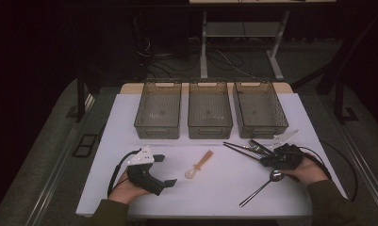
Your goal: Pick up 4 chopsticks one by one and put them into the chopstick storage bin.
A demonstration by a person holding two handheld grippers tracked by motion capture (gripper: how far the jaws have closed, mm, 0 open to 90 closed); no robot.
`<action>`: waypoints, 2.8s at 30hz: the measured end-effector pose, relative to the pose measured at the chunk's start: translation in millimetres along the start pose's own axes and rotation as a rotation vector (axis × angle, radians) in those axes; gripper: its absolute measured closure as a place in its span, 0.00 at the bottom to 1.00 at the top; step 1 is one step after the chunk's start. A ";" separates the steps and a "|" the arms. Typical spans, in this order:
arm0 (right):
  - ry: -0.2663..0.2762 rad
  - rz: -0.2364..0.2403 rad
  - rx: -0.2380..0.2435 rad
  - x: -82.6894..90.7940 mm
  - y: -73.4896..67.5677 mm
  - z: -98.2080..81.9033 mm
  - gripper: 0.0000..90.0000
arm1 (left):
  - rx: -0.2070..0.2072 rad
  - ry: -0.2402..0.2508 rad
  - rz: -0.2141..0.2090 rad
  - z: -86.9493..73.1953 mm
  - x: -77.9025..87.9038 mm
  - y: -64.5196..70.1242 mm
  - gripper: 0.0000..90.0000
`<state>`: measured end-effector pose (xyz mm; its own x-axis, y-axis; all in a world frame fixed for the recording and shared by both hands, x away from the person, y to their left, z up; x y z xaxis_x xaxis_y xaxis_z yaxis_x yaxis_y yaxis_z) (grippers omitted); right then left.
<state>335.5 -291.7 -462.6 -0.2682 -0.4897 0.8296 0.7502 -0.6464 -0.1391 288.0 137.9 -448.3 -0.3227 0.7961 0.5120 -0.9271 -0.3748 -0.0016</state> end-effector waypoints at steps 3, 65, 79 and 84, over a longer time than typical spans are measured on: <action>-0.001 0.000 0.003 0.6 0.1 -0.1 0.93 | 0.000 0.000 0.000 0.0 -0.1 0.1 0.00; 0.326 0.096 -0.125 12.2 -47.4 89.6 0.93 | 0.030 -0.002 0.028 -5.8 -4.1 -1.0 0.00; 0.354 0.046 -0.161 -8.4 -58.7 139.6 0.93 | 0.010 -0.003 0.025 -4.9 -3.9 -0.4 0.00; 0.365 0.025 -0.177 -13.0 -63.7 157.4 0.93 | 0.011 -0.002 0.025 -4.6 -2.9 -0.6 0.00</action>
<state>386.3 -152.0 -379.4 -0.4722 -0.6613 0.5829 0.6518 -0.7071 -0.2742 288.6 138.0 -453.7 -0.3449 0.7856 0.5137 -0.9167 -0.3996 -0.0044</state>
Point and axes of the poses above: each handheld gripper's, and its own axes: x roughly backward along the jaws, z roughly out of its top, y roughly to its right, the point moved 3 cm from there along -x, roughly forward along the jaws, and after that the axes turned 10 degrees about -x, right-handed, at the moved point
